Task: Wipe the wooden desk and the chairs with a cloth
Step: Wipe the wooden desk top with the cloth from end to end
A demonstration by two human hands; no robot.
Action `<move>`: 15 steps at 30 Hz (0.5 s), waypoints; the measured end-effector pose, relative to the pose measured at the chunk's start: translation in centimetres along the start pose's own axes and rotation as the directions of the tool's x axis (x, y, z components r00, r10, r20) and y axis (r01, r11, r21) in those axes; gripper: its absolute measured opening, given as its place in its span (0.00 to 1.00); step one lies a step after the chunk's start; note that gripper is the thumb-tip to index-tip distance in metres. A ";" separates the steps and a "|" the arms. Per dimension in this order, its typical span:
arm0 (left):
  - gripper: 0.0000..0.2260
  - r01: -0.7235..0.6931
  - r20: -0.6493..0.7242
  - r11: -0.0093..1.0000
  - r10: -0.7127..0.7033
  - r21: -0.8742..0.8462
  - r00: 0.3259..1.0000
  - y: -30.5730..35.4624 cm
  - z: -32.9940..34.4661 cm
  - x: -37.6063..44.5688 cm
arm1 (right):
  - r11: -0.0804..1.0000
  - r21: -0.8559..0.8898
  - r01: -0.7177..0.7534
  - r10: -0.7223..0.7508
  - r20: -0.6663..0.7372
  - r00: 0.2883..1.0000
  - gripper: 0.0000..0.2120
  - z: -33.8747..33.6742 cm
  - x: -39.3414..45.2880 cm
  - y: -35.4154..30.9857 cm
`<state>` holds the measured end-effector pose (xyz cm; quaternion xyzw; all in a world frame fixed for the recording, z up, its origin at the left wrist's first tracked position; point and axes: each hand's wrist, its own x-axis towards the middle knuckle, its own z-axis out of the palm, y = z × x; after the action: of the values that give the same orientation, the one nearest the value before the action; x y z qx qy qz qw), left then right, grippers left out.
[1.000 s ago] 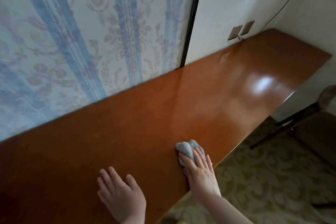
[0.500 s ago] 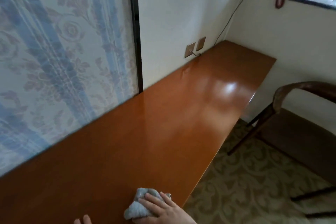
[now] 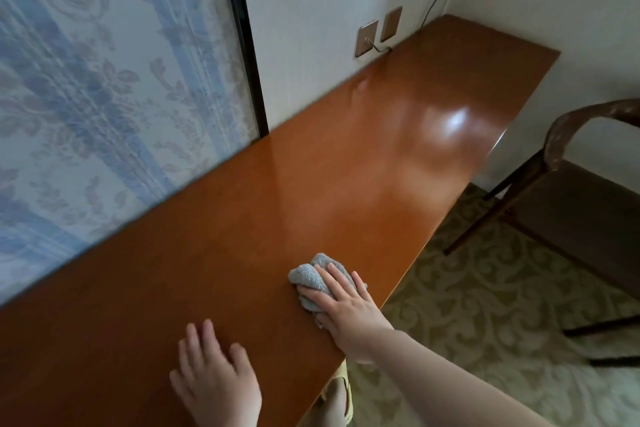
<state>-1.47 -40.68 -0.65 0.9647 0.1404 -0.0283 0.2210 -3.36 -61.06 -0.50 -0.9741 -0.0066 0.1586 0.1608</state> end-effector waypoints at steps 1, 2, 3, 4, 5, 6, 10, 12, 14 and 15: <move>0.23 -0.039 0.060 0.999 0.037 0.034 0.997 1.5 0.8 0.0 | 1.000 -0.012 0.004 -0.004 0.005 1.000 0.25 -0.3 0.1 0.1; 0.24 -0.113 0.094 0.992 0.108 0.050 0.990 2.4 1.3 0.6 | 1.000 -0.015 0.004 -0.003 0.005 1.000 0.25 -0.4 0.4 0.2; 0.24 -0.166 0.104 0.984 0.158 0.067 0.982 3.1 2.4 1.5 | 1.000 -0.017 -0.005 0.005 -0.005 1.000 0.25 -0.5 0.7 0.4; 0.24 -0.205 0.121 0.975 0.193 0.088 0.974 3.9 2.9 2.1 | 0.999 -0.012 -0.030 0.029 -0.029 0.999 0.24 -0.6 1.1 0.6; 0.24 -0.239 0.121 0.966 0.226 0.101 0.967 4.4 3.6 2.8 | 0.997 0.001 -0.078 0.078 -0.062 0.995 0.24 -0.8 1.8 1.0; 0.24 -0.282 0.131 0.955 0.269 0.090 0.954 5.1 4.2 3.2 | 0.988 0.025 -0.149 0.151 -0.106 0.983 0.24 -1.1 2.7 1.4; 0.23 -0.352 0.086 0.915 0.342 0.197 0.936 5.6 5.2 4.0 | 0.924 0.100 -0.368 0.381 -0.226 0.896 0.23 -1.4 5.0 0.2; 0.23 -0.364 0.082 0.911 0.355 0.195 0.931 5.3 5.4 3.8 | 0.981 0.078 -0.177 0.190 -0.207 0.960 0.24 -0.3 3.7 -1.3; 0.22 -0.381 0.075 0.906 0.374 0.185 0.924 5.2 5.5 3.8 | 0.994 -0.011 0.113 -0.113 -0.101 0.988 0.24 0.8 1.0 -0.8; 0.22 -0.375 0.077 0.909 0.367 0.179 0.927 5.3 5.4 3.8 | 0.979 -0.049 0.198 -0.200 -0.031 0.979 0.24 0.7 0.0 0.5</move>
<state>3.69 -46.60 -3.79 0.9897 -0.0534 -0.0191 0.1318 -3.62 -61.31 -1.29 -0.9747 -0.1047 0.1240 0.1536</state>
